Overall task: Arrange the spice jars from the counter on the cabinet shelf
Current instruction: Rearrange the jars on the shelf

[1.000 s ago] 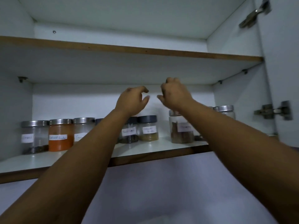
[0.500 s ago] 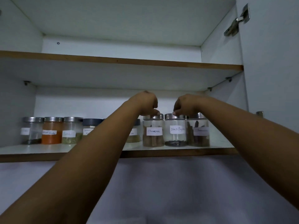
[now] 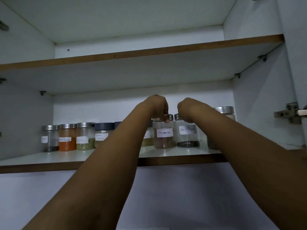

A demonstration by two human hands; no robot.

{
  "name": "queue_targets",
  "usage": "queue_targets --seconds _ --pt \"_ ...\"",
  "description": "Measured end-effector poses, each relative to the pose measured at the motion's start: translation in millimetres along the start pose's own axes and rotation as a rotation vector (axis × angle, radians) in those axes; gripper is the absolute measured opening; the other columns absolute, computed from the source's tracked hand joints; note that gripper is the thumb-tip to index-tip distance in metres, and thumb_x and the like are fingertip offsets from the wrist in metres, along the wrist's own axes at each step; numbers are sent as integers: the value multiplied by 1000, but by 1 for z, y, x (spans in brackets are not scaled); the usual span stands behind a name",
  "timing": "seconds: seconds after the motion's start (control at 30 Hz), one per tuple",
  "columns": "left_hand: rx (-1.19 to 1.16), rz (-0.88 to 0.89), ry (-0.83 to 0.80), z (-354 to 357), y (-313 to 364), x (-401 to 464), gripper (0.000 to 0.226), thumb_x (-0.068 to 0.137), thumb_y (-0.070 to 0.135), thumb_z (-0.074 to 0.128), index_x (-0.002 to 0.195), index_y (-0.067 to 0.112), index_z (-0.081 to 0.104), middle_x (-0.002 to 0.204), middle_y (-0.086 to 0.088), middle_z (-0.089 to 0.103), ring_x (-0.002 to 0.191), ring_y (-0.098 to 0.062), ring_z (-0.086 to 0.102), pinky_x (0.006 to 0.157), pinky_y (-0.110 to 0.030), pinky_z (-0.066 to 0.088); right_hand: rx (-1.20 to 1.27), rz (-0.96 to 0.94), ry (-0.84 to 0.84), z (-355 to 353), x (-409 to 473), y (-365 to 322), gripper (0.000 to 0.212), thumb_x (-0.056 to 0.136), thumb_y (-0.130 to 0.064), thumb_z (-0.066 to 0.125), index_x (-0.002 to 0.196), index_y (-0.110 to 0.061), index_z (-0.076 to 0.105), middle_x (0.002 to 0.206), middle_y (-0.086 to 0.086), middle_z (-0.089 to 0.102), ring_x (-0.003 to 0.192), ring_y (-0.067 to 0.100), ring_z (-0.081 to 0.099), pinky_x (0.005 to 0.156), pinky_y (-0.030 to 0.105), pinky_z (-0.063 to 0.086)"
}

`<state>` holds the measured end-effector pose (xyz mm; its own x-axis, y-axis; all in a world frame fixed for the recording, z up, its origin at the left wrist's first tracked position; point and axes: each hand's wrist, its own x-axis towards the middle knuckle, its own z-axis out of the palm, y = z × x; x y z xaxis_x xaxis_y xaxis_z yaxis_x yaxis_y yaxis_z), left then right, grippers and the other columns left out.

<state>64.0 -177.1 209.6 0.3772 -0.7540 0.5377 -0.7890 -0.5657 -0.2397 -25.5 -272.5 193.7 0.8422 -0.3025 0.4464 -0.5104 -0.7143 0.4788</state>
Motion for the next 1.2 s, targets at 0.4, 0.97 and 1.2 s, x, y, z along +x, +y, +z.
queue_targets --seconds 0.4,0.97,1.2 --pt "-57 -17 -7 51 -35 60 47 78 34 79 119 13 68 118 -4 67 107 -20 60 85 -27 45 238 148 -12 41 66 -3 35 97 -5 49 132 -2 51 132 14 55 119 25 55 94 29 45" --pt "-283 13 108 66 -52 50 41 81 25 77 119 11 68 119 -4 68 111 -19 60 92 -26 44 399 219 33 64 69 -10 52 93 1 48 144 -10 39 143 15 43 128 30 47 99 33 42" --pt "-307 -100 172 55 -56 48 48 80 39 76 120 14 66 121 -5 65 112 -20 58 93 -29 44 402 233 42 67 69 -13 61 93 1 48 149 -13 28 146 17 32 131 37 40 101 40 40"
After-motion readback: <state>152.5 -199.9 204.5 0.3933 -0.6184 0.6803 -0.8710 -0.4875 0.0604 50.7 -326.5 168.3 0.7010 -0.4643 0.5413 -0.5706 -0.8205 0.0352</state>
